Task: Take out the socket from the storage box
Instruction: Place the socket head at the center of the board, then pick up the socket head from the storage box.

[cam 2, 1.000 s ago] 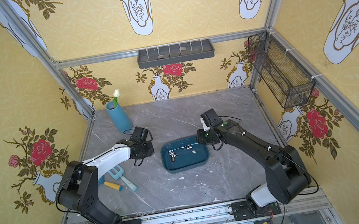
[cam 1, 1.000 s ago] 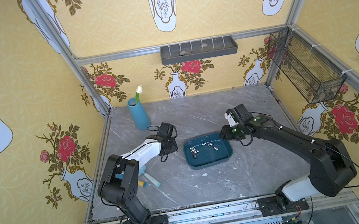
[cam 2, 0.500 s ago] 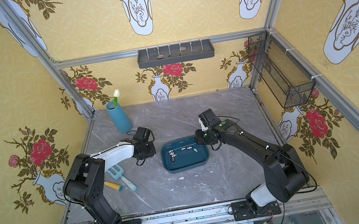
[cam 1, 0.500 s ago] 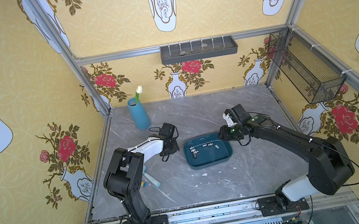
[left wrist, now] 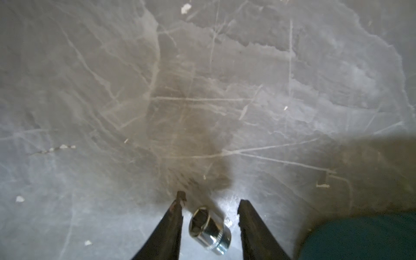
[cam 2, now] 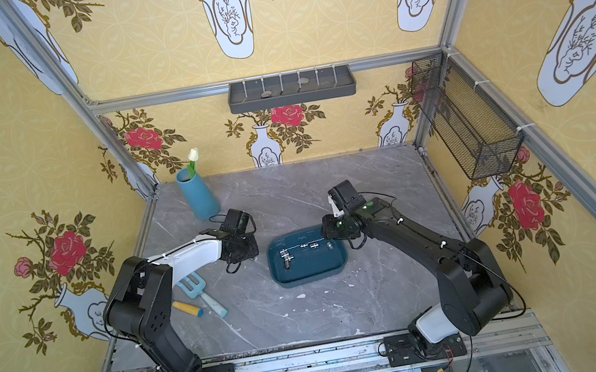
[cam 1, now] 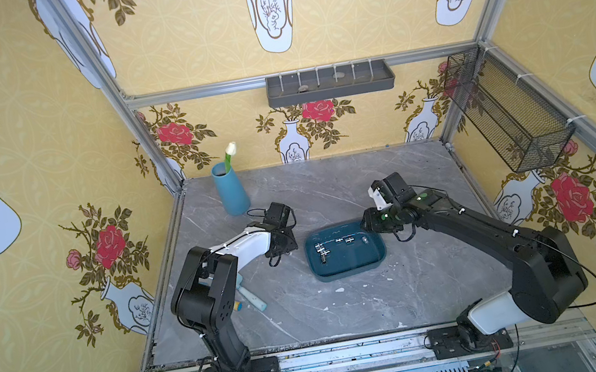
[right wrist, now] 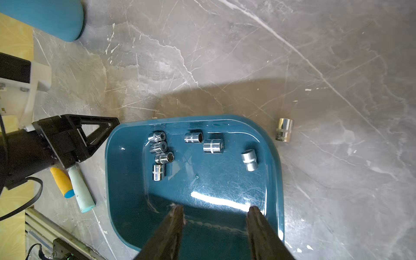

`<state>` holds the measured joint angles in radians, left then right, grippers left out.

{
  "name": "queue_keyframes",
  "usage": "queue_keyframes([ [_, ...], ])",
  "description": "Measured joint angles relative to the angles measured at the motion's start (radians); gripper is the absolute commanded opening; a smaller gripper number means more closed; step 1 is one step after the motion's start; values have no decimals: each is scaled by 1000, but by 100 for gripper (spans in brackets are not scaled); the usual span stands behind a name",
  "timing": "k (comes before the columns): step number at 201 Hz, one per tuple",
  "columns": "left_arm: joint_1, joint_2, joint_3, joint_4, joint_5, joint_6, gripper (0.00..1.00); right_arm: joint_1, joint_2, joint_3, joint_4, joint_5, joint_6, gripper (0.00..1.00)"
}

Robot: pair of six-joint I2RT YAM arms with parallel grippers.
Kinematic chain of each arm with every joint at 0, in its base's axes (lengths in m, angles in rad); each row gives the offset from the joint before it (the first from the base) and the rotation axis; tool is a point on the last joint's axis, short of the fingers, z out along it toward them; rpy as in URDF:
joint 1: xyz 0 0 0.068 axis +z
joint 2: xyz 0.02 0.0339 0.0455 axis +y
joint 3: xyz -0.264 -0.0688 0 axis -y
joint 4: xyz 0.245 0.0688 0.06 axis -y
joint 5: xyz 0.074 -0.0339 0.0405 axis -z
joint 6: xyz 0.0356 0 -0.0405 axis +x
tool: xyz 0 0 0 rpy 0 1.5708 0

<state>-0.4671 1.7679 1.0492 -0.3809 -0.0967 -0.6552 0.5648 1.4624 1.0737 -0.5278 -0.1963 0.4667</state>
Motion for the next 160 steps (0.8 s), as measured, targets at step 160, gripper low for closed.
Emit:
queue_keyframes([
  [160, 1, 50, 106, -28, 26, 34, 54, 27, 45, 24, 5, 2, 0, 51],
])
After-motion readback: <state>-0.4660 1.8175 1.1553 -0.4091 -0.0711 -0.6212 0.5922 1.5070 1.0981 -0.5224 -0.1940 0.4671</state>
